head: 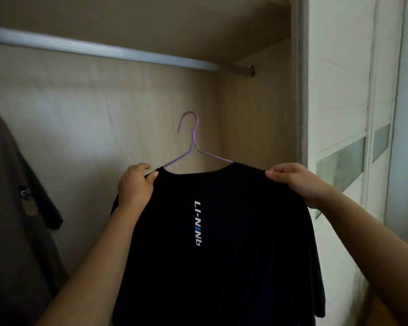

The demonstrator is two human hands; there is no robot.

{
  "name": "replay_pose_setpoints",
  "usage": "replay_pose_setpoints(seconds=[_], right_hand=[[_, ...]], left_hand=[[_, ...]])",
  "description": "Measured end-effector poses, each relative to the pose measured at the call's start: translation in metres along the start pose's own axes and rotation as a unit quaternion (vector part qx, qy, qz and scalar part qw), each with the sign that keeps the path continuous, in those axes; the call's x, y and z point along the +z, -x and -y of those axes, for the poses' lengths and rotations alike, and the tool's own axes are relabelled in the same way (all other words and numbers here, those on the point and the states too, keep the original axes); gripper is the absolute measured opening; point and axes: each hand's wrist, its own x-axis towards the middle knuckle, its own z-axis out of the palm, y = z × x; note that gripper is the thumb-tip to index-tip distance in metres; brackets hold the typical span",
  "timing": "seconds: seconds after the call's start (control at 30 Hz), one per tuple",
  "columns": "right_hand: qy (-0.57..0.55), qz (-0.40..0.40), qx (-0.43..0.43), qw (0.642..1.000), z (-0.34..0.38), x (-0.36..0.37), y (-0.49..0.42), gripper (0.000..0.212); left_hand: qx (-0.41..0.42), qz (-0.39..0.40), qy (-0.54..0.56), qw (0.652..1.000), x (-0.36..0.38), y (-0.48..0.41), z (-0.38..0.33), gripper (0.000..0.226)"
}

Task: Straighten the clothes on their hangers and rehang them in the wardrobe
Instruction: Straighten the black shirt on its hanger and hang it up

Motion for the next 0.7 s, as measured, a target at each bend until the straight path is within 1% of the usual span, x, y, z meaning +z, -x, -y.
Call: replay_pose_setpoints(seconds=[0.07,0.13,0.2,0.27,0.37,0.47,0.53,0.63,0.7], right_hand=[[-0.063,0.006,-0.005,0.998,0.015,0.021,-0.006,0.026],[-0.098,0.008,-0.013,0.995,0.030,0.044,-0.013,0.023],[-0.122,0.012,-0.023,0.992,0.048,0.066,-0.019,0.022],[-0.141,0.017,-0.042,0.989,0.066,0.088,-0.026,0.025],[-0.115,0.005,-0.089,0.989,0.090,0.124,-0.037,0.032],[-0.129,0.003,-0.120,0.984,0.112,0.159,-0.046,0.030],[-0.143,0.001,-0.139,0.980,0.128,0.180,-0.050,0.028],[-0.134,-0.010,-0.180,0.974,0.147,0.208,-0.057,0.032],[-0.139,-0.017,-0.206,0.968,0.158,0.225,-0.060,0.035]], left_hand=[[0.024,-0.033,-0.011,0.999,-0.021,0.006,-0.004,0.035],[0.068,-0.072,-0.022,0.995,-0.047,0.015,-0.011,0.037],[0.114,-0.128,-0.055,0.984,-0.075,0.023,-0.016,0.036],[0.157,-0.204,-0.109,0.960,-0.105,0.029,-0.018,0.034],[0.189,-0.310,-0.188,0.913,-0.147,0.044,-0.019,0.031],[0.157,-0.354,-0.225,0.894,-0.182,0.062,-0.020,0.033],[0.129,-0.360,-0.248,0.890,-0.198,0.064,-0.014,0.036],[0.068,-0.341,-0.255,0.903,-0.211,0.059,-0.002,0.043],[0.021,-0.321,-0.220,0.921,-0.213,0.057,0.004,0.047]])
